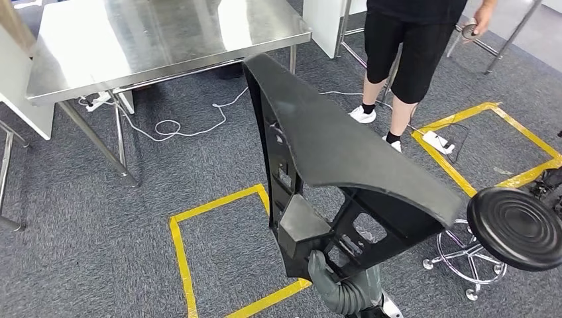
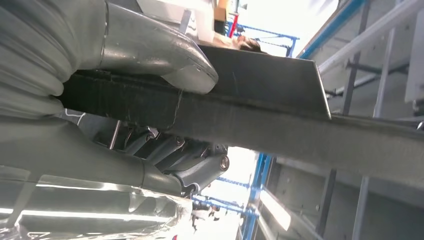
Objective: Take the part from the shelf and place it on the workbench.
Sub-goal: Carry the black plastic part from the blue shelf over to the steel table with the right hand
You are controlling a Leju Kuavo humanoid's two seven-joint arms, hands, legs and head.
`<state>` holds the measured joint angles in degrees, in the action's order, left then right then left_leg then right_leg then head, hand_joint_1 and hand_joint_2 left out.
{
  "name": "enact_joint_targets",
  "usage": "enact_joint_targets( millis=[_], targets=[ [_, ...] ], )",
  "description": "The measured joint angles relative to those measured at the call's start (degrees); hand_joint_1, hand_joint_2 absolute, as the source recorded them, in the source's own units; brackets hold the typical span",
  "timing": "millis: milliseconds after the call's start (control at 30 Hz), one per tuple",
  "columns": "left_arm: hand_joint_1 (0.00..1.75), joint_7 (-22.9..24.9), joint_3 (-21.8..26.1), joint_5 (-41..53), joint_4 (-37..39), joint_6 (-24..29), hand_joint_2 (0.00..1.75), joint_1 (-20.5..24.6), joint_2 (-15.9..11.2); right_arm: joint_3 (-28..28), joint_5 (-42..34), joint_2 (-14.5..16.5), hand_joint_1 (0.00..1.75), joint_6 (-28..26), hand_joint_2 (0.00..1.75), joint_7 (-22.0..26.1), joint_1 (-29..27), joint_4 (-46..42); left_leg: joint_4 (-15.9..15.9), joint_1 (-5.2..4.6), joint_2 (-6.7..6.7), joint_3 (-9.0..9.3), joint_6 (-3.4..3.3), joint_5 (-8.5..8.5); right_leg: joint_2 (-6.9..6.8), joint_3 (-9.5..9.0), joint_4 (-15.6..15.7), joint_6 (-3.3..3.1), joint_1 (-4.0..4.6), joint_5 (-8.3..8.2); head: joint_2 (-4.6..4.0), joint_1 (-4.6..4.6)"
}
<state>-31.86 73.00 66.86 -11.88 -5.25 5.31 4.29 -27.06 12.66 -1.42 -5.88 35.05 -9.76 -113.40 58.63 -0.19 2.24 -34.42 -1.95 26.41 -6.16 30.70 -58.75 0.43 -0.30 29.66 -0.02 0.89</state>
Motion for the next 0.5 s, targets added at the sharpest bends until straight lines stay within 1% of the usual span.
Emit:
enact_joint_targets(
  millis=[33,67,100,133,167,200,233,267,300,333,367,400,433,467,500],
  targets=[
    [0.0,0.0,-0.01,0.01,0.0,0.0,1.75,-0.06,0.01,0.0,0.01,0.0,1.75,-0.02,1.75,-0.02,0.08,-0.01,-0.47,0.14,-0.62,0.29,-0.25,-0.24,0.54,-0.01,-0.41,0.23,-0.02,0.31,0.0,-0.06],
    [0.0,0.01,-0.03,0.01,0.01,-0.01,1.75,-0.07,0.03,-0.01,0.02,0.0,1.75,-0.06,1.75,-0.03,0.18,-0.01,-0.92,0.36,-1.19,0.62,-0.55,-0.54,1.66,0.44,-1.7,0.28,-0.01,1.05,0.0,-0.07],
    [0.0,0.02,-0.05,0.02,0.01,-0.02,1.75,-0.03,0.05,-0.01,0.03,-0.01,1.75,-0.1,1.75,-0.08,0.23,-0.01,-1.25,0.6,-1.77,0.91,-0.78,-0.78,3.14,1.57,-4.25,0.19,-0.07,2.29,0.0,-0.22],
    [0.0,0.03,-0.09,0.02,0.01,-0.05,1.75,0.05,0.07,-0.01,0.05,-0.04,1.75,-0.17,1.75,-0.14,0.27,0.01,-1.31,0.57,-2.39,0.95,-0.92,-0.83,4.51,3.19,-7.76,-0.02,-0.24,3.8,0.0,-0.34],
    [0.0,0.08,-0.12,0.02,0.01,-0.1,1.75,0.13,0.07,-0.01,0.06,-0.06,1.75,-0.23,1.75,-0.22,0.29,0.02,-1.29,0.61,-3.1,0.92,-1.04,-0.88,5.24,5.18,-11.59,-0.16,-0.32,5.24,0.0,-0.42],
    [0.0,0.14,-0.14,0.01,0.01,-0.14,1.75,0.17,0.07,-0.01,0.07,-0.08,1.75,-0.28,1.75,-0.33,0.29,0.03,-1.27,0.62,-3.87,0.9,-1.04,-0.87,5.56,6.84,-14.54,-0.07,-0.42,6.07,0.0,-0.52],
    [0.0,0.22,-0.15,-0.02,0.01,-0.19,1.75,0.17,0.08,0.0,0.07,-0.09,1.75,-0.36,1.75,-0.45,0.31,0.03,-1.23,0.66,-4.65,0.9,-1.01,-0.84,5.67,7.65,-15.63,0.29,-0.54,5.98,0.0,-0.52],
    [0.0,0.35,-0.15,-0.06,0.01,-0.27,1.75,0.16,0.09,0.0,0.07,-0.09,1.75,-0.43,1.75,-0.62,0.35,0.03,-1.18,0.71,-5.43,0.96,-0.93,-0.8,5.77,7.38,-14.44,0.89,-0.71,4.93,0.0,-0.52],
    [0.0,0.46,-0.15,-0.11,0.01,-0.4,1.75,0.15,0.11,0.0,0.07,-0.08,1.75,-0.5,1.75,-0.81,0.43,0.02,-1.08,0.78,-6.22,1.02,-0.78,-0.73,6.09,6.12,-11.26,1.59,-0.96,3.19,0.0,-0.51],
    [0.0,0.56,-0.15,-0.15,0.01,-0.53,1.75,0.14,0.13,0.0,0.07,-0.08,1.75,-0.59,1.75,-0.99,0.59,0.02,-0.9,0.83,-6.96,1.01,-0.53,-0.61,7.01,4.48,-7.23,2.24,-1.31,1.39,0.0,-0.55],
    [0.0,0.64,-0.15,-0.2,0.01,-0.64,1.75,0.14,0.15,-0.01,0.09,-0.06,1.75,-0.69,1.75,-1.14,0.77,0.0,-0.67,0.79,-7.64,0.95,-0.19,-0.44,7.77,3.14,-3.84,2.48,-1.45,0.01,0.0,-0.59],
    [0.0,0.68,-0.14,-0.23,0.01,-0.69,1.75,0.14,0.14,0.0,0.12,-0.04,1.75,-0.81,1.75,-1.22,0.93,-0.02,-0.42,0.72,-8.14,0.81,0.16,-0.29,8.37,2.14,-1.6,2.39,-1.61,-0.84,0.0,-0.59],
    [0.0,0.7,-0.14,-0.26,0.01,-0.7,1.75,0.09,0.13,0.0,0.15,-0.02,1.75,-0.96,1.75,-1.26,1.03,-0.03,-0.25,0.69,-8.55,0.59,0.49,-0.19,8.66,1.75,-0.7,2.04,-1.57,-1.09,0.0,-0.6],
    [0.0,0.72,-0.14,-0.29,0.01,-0.71,1.75,0.01,0.12,0.0,0.17,0.01,1.75,-1.09,1.75,-1.27,1.06,-0.05,-0.2,0.72,-8.93,0.43,0.79,-0.16,8.24,1.64,-0.69,1.47,-1.39,-1.13,0.0,-0.55],
    [0.0,0.72,-0.15,-0.32,0.01,-0.73,1.75,-0.1,0.11,0.01,0.17,0.02,1.75,-1.21,1.75,-1.26,1.06,-0.06,-0.12,0.92,-9.1,0.31,1.05,-0.12,7.83,1.44,-0.61,1.02,-1.5,-1.24,0.0,-0.52]
  ],
)
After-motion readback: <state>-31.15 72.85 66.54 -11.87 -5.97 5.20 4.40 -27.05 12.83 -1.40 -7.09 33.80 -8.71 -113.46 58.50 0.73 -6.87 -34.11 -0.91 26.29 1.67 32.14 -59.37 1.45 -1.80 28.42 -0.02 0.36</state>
